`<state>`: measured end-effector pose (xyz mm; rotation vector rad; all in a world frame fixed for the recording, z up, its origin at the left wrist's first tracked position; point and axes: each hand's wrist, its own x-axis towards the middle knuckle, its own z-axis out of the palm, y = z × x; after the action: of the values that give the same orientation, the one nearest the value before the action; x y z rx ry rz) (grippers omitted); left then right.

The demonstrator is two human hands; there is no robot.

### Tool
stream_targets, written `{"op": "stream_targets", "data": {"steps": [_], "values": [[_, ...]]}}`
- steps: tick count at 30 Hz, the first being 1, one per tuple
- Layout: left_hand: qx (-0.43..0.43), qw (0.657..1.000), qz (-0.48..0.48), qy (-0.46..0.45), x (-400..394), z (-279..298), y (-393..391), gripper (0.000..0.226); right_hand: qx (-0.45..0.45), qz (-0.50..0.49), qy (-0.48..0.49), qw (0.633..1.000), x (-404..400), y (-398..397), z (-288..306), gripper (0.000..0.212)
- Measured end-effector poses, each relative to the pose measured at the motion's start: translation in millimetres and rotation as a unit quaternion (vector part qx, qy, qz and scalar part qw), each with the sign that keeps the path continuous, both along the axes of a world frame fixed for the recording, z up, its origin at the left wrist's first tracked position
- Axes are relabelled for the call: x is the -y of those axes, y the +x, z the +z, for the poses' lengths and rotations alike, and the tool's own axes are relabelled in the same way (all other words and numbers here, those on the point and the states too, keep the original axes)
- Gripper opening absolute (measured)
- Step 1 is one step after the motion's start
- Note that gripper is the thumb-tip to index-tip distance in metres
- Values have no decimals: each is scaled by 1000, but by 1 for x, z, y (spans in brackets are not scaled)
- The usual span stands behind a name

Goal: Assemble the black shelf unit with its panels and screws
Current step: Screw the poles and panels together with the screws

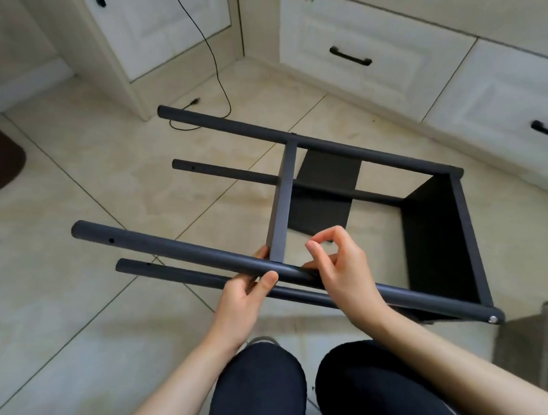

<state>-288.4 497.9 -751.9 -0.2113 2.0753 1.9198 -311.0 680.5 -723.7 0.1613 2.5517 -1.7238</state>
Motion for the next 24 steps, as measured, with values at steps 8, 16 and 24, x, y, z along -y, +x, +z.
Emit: {"op": "stream_targets", "data": {"steps": [8,16,24], "values": [[13,983,10,-185,10,-9,14,41,43,27,30,998,0,8,-20,9],[-94,848,-45,-520,19,4,14,70,53,35,47,997,2,10,-27,9],[-313,755,-135,-560,36,19,-18,59,66,49,69,994,6,15,-31,10]]}}
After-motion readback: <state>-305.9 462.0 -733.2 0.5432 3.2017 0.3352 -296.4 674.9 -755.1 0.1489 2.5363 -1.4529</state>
